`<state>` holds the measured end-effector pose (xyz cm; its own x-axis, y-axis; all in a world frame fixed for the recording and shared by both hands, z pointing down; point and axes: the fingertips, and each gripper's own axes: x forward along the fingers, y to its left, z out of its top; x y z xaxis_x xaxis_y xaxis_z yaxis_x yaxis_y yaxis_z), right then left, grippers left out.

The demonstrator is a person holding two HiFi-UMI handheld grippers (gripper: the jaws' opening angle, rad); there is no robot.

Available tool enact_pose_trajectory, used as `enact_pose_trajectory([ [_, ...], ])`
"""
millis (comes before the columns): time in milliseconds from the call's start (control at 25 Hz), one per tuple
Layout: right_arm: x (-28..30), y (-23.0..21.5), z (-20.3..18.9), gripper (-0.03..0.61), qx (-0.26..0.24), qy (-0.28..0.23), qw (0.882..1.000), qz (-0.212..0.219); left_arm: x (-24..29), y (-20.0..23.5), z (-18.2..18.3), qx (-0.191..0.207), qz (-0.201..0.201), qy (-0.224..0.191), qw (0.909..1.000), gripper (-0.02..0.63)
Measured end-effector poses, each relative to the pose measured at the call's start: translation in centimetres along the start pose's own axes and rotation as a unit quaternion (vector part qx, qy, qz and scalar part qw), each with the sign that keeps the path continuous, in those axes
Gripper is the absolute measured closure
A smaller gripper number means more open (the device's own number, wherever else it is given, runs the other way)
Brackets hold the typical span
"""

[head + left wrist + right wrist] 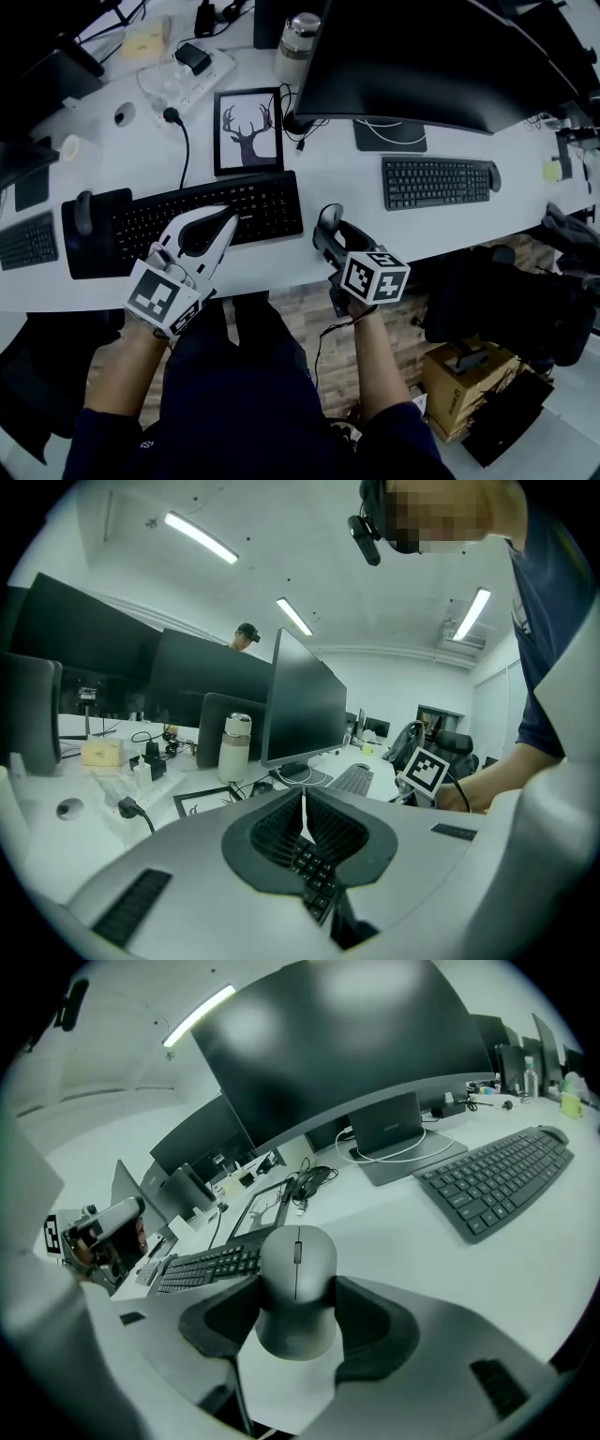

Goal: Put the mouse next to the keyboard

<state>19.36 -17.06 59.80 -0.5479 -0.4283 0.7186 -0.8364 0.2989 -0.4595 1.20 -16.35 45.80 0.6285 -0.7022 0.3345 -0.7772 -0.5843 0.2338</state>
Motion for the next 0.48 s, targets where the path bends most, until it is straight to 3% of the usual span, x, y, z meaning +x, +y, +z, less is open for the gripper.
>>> enact_pose_trajectory([
  [480,1.4,-0.6,-1.2,0.324,-0.065,0.041,0.995,-0.064,-1.4,1.3,-1.2,-0.012,0.007,0.000,0.9999,0.575],
])
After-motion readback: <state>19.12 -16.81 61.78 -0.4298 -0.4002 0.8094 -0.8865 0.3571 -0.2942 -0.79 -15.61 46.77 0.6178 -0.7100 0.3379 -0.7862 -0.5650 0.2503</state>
